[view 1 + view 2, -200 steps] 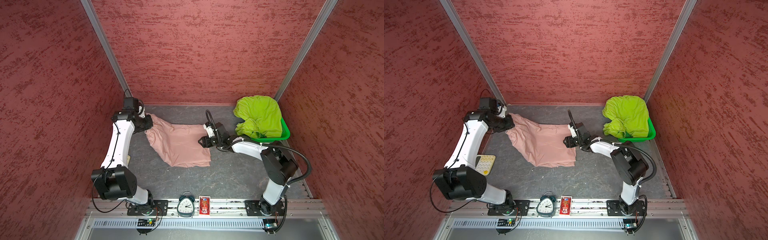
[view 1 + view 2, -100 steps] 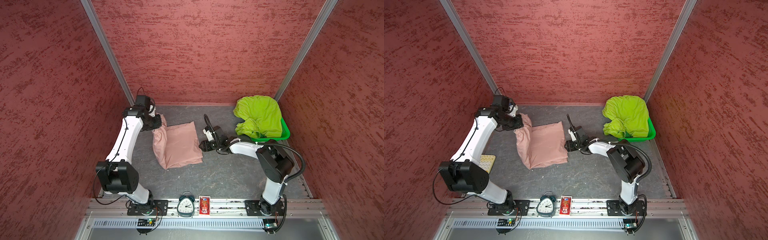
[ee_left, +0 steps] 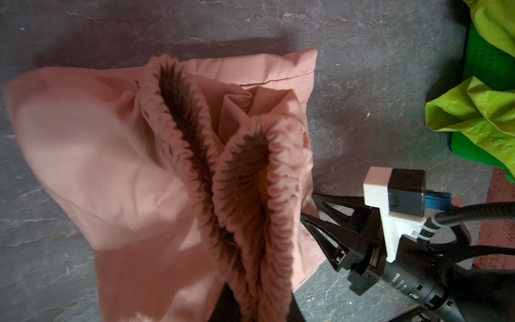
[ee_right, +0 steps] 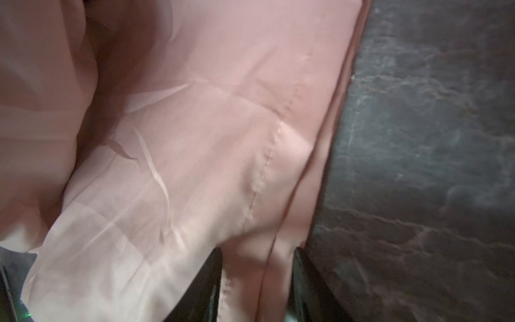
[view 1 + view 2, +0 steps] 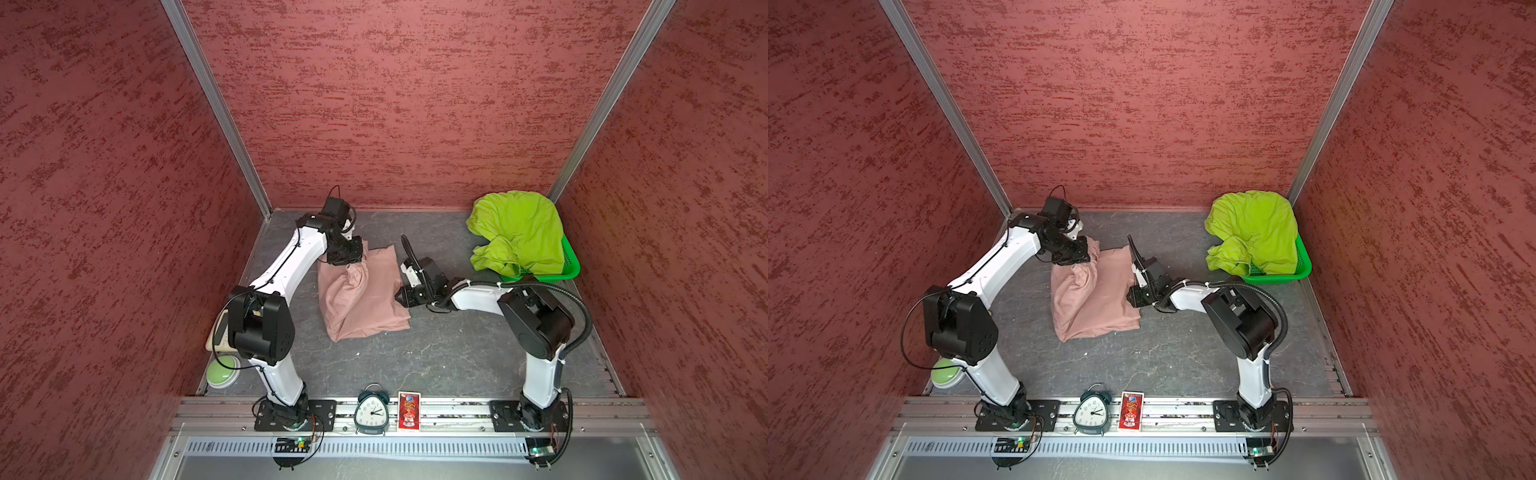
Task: Fold and stack the shorts
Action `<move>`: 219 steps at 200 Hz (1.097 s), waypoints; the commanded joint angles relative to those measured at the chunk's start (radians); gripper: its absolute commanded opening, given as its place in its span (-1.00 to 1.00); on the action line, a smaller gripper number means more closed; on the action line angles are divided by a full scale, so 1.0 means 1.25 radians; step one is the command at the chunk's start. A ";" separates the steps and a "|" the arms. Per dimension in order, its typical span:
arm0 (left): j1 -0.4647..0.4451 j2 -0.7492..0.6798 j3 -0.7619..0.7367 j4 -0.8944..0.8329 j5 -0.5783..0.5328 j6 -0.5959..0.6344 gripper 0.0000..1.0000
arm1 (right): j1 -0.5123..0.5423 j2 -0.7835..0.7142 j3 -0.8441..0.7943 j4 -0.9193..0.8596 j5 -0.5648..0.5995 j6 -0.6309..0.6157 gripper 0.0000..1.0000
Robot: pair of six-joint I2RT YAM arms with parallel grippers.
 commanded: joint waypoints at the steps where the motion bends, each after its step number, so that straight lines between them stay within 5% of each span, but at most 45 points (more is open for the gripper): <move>1: -0.029 0.011 -0.017 0.037 0.021 -0.029 -1.00 | 0.007 0.025 0.006 0.032 0.008 0.017 -0.16; 62: -0.100 0.062 -0.030 0.090 0.047 -0.064 -1.00 | 0.007 0.052 0.010 0.048 0.027 0.043 -0.21; 91: -0.113 0.085 -0.033 0.118 0.055 -0.074 -1.00 | 0.007 0.024 0.007 0.023 0.060 0.052 0.00; 103: -0.118 0.091 -0.036 0.132 0.059 -0.077 -0.56 | 0.007 0.004 0.006 0.002 0.084 0.053 0.14; 121: -0.125 0.099 -0.039 0.147 0.065 -0.077 -0.17 | 0.002 -0.039 0.006 -0.048 0.121 0.054 0.31; 137: -0.126 0.099 -0.035 0.145 0.056 -0.072 0.99 | -0.005 -0.097 -0.001 -0.101 0.146 0.047 0.40; 165: -0.118 0.074 -0.007 0.115 0.028 -0.049 0.99 | -0.013 -0.212 -0.026 -0.201 0.188 0.011 0.40; 195: -0.080 -0.038 -0.023 0.133 -0.003 -0.044 0.99 | -0.008 -0.273 0.024 -0.284 0.160 -0.057 0.12; 219: -0.010 -0.173 -0.118 0.190 -0.025 -0.056 0.99 | 0.046 -0.259 0.120 -0.318 0.104 -0.108 -0.30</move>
